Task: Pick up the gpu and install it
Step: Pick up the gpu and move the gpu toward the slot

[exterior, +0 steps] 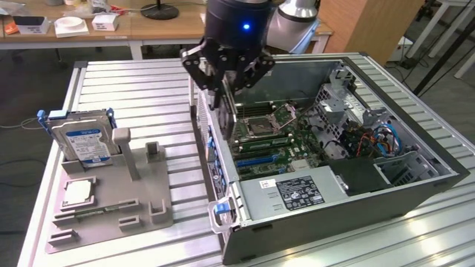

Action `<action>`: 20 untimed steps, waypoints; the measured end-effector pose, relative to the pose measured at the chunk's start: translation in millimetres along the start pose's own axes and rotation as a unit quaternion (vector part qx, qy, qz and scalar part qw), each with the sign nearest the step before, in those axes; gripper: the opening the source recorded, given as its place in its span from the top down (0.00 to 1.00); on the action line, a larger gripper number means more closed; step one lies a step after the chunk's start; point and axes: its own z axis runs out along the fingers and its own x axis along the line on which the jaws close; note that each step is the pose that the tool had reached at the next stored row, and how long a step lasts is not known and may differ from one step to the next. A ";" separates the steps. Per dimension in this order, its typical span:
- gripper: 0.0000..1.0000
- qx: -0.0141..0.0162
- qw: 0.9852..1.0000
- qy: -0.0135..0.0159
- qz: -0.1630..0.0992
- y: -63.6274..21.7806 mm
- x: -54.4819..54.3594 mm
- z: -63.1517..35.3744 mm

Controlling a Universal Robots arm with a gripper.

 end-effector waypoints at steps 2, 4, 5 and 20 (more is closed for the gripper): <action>0.72 0.000 1.000 0.002 0.000 0.2 -9.0 -1.0; 0.72 0.000 1.000 0.004 0.000 0.4 -18.2 -1.9; 0.72 0.000 1.000 0.005 0.000 0.5 -22.7 -2.4; 0.72 0.000 1.000 0.015 0.001 14.7 -87.1 -6.7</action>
